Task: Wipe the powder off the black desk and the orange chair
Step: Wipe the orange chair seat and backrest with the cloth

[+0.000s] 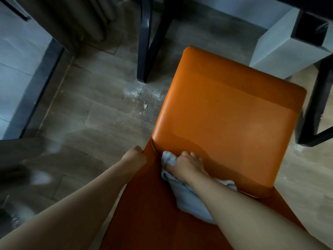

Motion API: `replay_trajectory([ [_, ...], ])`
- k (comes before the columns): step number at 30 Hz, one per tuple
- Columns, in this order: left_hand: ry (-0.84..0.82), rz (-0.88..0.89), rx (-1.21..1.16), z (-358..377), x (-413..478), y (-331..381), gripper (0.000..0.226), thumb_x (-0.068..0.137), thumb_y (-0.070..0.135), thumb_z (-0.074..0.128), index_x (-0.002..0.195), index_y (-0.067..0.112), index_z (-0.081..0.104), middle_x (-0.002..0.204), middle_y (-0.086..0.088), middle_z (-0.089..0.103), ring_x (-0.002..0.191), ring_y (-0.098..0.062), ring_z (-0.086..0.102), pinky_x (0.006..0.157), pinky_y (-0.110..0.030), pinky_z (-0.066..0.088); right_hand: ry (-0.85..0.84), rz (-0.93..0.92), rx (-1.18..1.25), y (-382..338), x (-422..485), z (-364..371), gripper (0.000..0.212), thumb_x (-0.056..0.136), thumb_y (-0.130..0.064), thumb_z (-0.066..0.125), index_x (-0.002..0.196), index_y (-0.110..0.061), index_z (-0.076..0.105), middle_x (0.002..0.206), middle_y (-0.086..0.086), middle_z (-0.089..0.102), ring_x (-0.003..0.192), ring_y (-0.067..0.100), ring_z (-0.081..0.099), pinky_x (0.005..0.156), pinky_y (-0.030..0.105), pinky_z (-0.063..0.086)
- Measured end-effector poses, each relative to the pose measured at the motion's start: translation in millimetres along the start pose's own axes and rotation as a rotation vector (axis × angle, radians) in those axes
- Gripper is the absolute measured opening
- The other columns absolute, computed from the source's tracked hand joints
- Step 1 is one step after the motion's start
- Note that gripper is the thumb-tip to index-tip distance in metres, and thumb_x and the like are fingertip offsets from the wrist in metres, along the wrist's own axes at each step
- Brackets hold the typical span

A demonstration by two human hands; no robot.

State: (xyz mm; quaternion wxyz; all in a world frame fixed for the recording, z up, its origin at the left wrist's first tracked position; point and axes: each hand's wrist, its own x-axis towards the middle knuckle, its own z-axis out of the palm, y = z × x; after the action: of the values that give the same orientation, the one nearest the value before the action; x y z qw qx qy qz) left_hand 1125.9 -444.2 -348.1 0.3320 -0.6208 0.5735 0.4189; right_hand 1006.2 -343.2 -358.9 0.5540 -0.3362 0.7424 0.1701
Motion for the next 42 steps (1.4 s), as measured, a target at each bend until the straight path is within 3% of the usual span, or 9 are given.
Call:
replay_trajectory([
  [5,-0.017,0.017,-0.050,2.0,8.7,-3.4,0.006,0.086,0.001,0.051,0.091,0.004,0.049,0.112,-0.021,0.061,0.098,-0.033,0.060,0.069,-0.028,0.040,0.175,-0.103,0.137,-18.1,3.7,7.2,0.026,0.094,-0.036,0.043,0.115,-0.021,0.041,0.115,0.013,0.061,0.107,0.036,0.058,0.080,0.040,0.042],
  [8,-0.041,0.010,-0.102,3.8,8.4,-5.2,0.014,0.088,0.001,0.048,0.101,0.001,0.054,0.114,-0.021,0.061,0.102,-0.033,0.061,0.070,-0.031,0.043,0.171,-0.043,0.170,-5.7,3.8,8.0,0.021,0.099,-0.038,0.030,0.096,-0.024,0.046,0.110,0.010,0.062,0.102,0.033,0.058,0.075,0.035,0.040],
  [16,-0.005,0.065,-0.149,3.6,11.3,-9.4,0.013,0.091,0.009,0.049,0.083,0.001,0.054,0.114,-0.025,0.061,0.107,-0.036,0.057,0.076,-0.029,0.040,0.297,-0.029,0.278,-62.7,41.2,9.0,0.034,0.096,-0.039,0.036,0.109,-0.022,0.063,0.121,0.011,0.057,0.114,0.034,0.053,0.091,0.037,0.040],
  [21,0.030,0.054,-0.182,5.4,11.1,-8.8,0.026,0.090,0.007,0.051,0.114,-0.002,0.054,0.119,-0.021,0.058,0.112,-0.034,0.054,0.087,-0.033,0.044,0.362,-0.174,0.059,-52.6,44.2,16.2,0.029,0.098,-0.039,0.037,0.110,-0.024,0.059,0.116,0.013,0.051,0.112,0.035,0.051,0.088,0.038,0.037],
  [28,-0.037,0.018,-0.211,3.7,8.6,-10.2,0.027,0.086,0.001,0.049,0.113,0.004,0.054,0.089,-0.010,0.057,0.089,-0.028,0.058,0.069,-0.030,0.043,0.201,-0.302,-0.466,8.5,21.2,26.9,0.030,0.098,-0.033,0.039,0.125,-0.025,0.049,0.123,0.005,0.043,0.121,0.026,0.039,0.094,0.041,0.032],
  [31,-0.025,0.026,-0.204,3.1,9.2,-9.3,0.027,0.085,0.000,0.050,0.112,0.002,0.055,0.098,-0.016,0.060,0.098,-0.033,0.060,0.071,-0.030,0.042,0.181,-0.268,-0.595,18.7,18.1,22.4,0.031,0.098,-0.030,0.041,0.125,-0.025,0.053,0.125,0.006,0.045,0.121,0.027,0.041,0.093,0.040,0.033],
  [34,-0.020,0.024,-0.191,3.9,12.3,-9.5,0.022,0.085,-0.002,0.051,0.105,0.004,0.055,0.090,-0.013,0.056,0.092,-0.032,0.058,0.069,-0.030,0.041,0.299,-0.297,-0.476,9.6,18.3,27.3,0.024,0.092,-0.034,0.051,0.112,-0.029,0.064,0.112,0.005,0.054,0.109,0.026,0.051,0.086,0.038,0.038],
  [38,0.010,0.028,-0.150,4.3,13.8,-7.1,0.021,0.086,0.000,0.053,0.106,0.003,0.056,0.105,-0.020,0.061,0.097,-0.033,0.059,0.074,-0.033,0.044,0.542,-0.367,-0.498,3.4,30.5,39.9,0.007,0.063,-0.032,0.072,0.058,-0.033,0.067,0.061,-0.004,0.053,0.056,0.017,0.057,0.052,0.026,0.039],
  [42,0.013,0.051,-0.033,4.5,13.9,-4.6,0.020,0.090,0.010,0.053,0.107,0.001,0.057,0.110,-0.018,0.063,0.103,-0.034,0.060,0.080,-0.035,0.048,0.530,-0.463,-0.729,12.8,37.7,43.3,0.011,0.063,-0.026,0.068,0.053,-0.029,0.063,0.059,-0.004,0.053,0.054,0.018,0.052,0.051,0.027,0.037],
])
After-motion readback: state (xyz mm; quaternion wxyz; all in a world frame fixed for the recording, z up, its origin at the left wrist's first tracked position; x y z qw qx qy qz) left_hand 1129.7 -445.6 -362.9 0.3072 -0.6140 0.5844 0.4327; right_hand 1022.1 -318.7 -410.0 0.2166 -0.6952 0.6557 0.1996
